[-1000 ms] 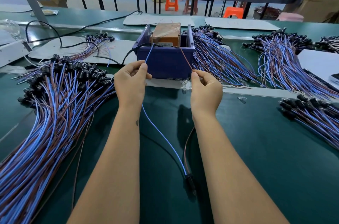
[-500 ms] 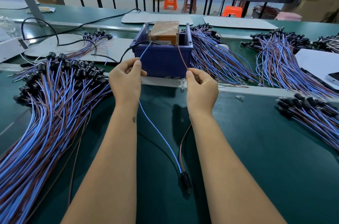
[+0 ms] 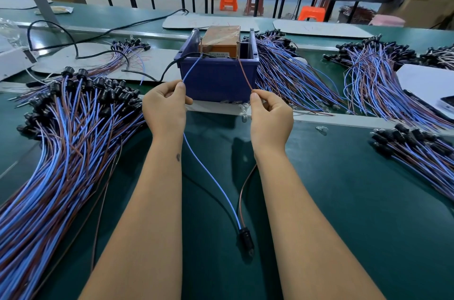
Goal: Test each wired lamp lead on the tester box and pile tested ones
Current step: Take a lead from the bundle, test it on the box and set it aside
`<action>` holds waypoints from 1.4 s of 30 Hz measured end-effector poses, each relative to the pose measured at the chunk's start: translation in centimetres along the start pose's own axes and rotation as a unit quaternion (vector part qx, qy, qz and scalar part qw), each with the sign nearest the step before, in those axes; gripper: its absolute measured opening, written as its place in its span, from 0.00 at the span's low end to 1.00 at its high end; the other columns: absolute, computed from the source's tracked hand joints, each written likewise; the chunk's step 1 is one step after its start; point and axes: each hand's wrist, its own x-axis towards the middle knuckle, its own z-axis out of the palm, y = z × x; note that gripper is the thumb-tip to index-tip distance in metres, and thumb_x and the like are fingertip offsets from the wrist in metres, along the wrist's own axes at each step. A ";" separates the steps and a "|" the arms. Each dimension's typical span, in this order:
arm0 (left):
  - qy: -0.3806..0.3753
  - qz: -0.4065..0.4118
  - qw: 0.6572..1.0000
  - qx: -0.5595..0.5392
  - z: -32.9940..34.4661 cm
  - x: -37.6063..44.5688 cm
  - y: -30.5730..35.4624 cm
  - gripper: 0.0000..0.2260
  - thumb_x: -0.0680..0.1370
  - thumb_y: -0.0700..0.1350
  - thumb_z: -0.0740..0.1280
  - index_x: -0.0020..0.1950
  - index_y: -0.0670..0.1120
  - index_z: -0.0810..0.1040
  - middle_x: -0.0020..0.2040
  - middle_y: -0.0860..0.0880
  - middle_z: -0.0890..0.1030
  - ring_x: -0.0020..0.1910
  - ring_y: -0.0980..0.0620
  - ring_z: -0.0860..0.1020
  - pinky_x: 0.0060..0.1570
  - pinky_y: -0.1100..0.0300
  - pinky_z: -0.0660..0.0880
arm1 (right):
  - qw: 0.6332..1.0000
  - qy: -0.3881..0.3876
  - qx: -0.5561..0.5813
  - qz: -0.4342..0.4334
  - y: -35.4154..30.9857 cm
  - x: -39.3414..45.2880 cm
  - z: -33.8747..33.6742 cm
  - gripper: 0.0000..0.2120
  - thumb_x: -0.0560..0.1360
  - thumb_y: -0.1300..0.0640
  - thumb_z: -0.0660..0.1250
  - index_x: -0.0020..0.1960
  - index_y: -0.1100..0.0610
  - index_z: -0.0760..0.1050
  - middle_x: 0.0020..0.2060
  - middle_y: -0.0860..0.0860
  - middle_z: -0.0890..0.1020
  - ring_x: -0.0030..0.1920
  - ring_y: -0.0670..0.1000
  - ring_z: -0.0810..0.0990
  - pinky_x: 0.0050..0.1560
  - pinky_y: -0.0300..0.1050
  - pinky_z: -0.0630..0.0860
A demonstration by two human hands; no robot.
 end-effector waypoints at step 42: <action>0.019 0.067 0.997 0.046 -0.3 1.1 -0.7 0.08 0.78 0.46 0.67 0.41 0.56 0.80 0.27 0.52 0.79 0.27 0.56 0.74 0.39 0.57 0.74 | 1.000 -0.013 0.024 0.006 0.0 -0.2 0.2 0.05 0.77 0.56 0.67 0.48 0.49 0.82 0.32 0.42 0.78 0.35 0.44 0.75 0.40 0.38 0.71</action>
